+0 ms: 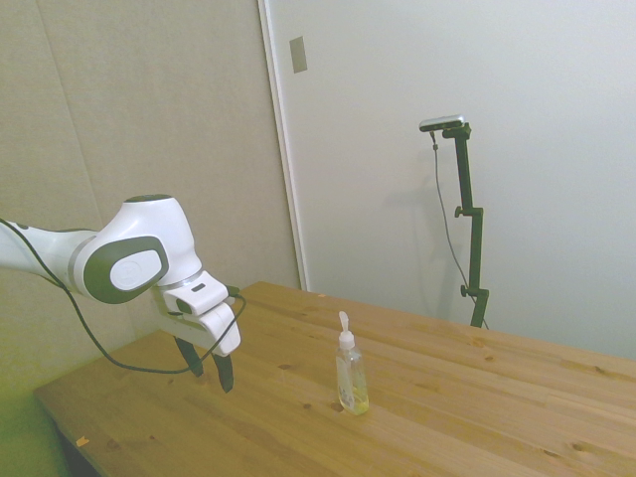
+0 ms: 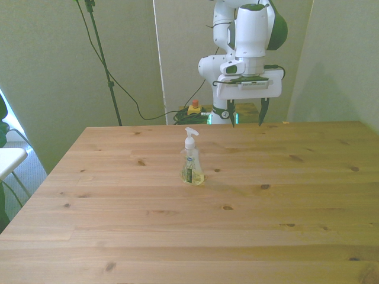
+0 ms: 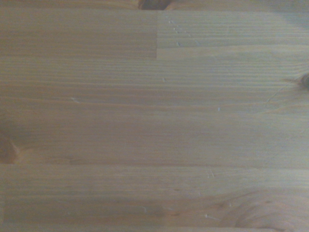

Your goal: Knock down the sanitizer

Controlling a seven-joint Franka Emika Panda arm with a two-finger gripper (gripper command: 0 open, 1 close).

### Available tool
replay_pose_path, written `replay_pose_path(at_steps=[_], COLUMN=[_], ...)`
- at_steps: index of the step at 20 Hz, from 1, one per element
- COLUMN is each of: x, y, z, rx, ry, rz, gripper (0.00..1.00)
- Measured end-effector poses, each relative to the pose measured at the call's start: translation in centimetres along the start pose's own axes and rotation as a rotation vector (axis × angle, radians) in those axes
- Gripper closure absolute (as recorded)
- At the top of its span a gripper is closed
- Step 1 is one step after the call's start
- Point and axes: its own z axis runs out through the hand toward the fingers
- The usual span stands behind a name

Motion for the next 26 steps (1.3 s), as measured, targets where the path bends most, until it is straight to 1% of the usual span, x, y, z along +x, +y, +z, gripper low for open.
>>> replay_pose_path(at_steps=[5,6,10,14,22,26], x=[0.6,1.2,4.4,6.7,10.5,12.6], y=[-0.3,-0.4,0.0,0.6,5.0,6.3], z=[0.0,-0.1,-0.6,-0.9,-1.3,-1.4], rx=[-0.004,-0.004,-0.012,-0.028,-0.048,-0.057], ry=[0.002,0.007,0.027,0.046,0.070,0.087], rz=[0.001,0.007,0.042,0.070,0.161,0.192], gripper=[0.00,1.00,1.00,1.00,1.00,1.00])
